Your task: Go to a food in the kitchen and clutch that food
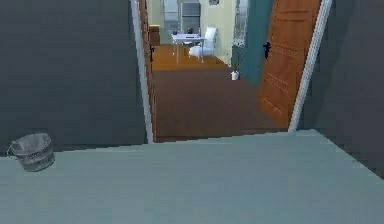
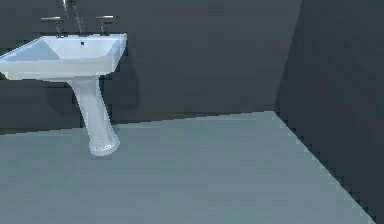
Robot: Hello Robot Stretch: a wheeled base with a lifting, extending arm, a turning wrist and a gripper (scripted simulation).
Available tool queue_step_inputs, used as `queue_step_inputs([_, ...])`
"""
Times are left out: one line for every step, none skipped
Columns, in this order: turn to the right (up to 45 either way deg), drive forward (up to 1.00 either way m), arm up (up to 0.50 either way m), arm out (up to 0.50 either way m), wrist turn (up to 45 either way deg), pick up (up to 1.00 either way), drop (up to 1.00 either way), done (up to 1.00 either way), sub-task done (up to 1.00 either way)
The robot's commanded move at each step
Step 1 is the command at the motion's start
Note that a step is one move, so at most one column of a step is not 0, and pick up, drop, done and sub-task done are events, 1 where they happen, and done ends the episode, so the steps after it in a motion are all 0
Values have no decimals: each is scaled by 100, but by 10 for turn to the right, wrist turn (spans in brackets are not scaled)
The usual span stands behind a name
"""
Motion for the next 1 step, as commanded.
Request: queue_step_inputs([0,100,0,0,0,0,0,0,0])
